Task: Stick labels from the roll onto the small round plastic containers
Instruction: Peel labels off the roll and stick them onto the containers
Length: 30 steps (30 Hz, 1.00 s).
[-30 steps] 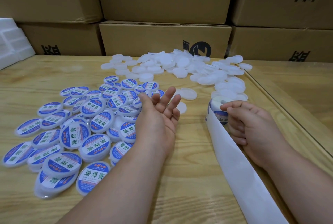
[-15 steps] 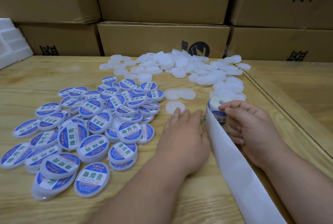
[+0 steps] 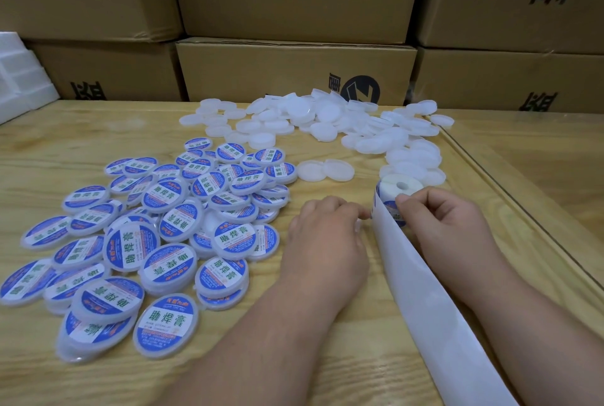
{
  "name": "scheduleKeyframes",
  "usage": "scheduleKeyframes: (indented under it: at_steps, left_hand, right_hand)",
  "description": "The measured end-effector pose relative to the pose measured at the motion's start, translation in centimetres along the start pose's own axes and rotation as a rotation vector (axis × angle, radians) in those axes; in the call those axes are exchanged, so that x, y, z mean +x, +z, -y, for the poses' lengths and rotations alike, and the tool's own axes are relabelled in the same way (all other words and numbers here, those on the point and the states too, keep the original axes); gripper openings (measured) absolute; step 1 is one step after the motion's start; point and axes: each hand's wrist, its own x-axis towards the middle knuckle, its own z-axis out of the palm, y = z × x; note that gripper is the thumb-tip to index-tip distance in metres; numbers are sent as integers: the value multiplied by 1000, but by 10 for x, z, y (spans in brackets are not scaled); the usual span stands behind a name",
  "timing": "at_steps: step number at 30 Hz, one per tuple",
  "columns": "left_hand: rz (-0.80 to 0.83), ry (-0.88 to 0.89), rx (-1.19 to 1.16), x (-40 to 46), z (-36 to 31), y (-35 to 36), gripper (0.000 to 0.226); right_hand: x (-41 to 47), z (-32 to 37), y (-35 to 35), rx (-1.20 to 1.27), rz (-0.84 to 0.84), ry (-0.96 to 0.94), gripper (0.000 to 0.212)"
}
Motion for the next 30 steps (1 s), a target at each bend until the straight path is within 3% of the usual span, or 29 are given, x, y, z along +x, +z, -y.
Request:
scheduleKeyframes:
  at_steps: [4, 13, 19, 30]
  left_hand:
    - [-58, -48, 25, 1, 2, 2, 37]
    - [-3, -119, 83, 1, 3, 2, 39]
    - [-71, -39, -212, 1, 2, -2, 54]
    - [-183, -18, -378, 5, 2, -4, 41]
  right_hand:
    - [-1, 1, 0, -56, 37, -7, 31]
    - [-2, 3, 0, -77, 65, -1, 31]
    - [-2, 2, 0, -76, 61, -4, 30]
    - [-1, 0, 0, -68, 174, -51, 14]
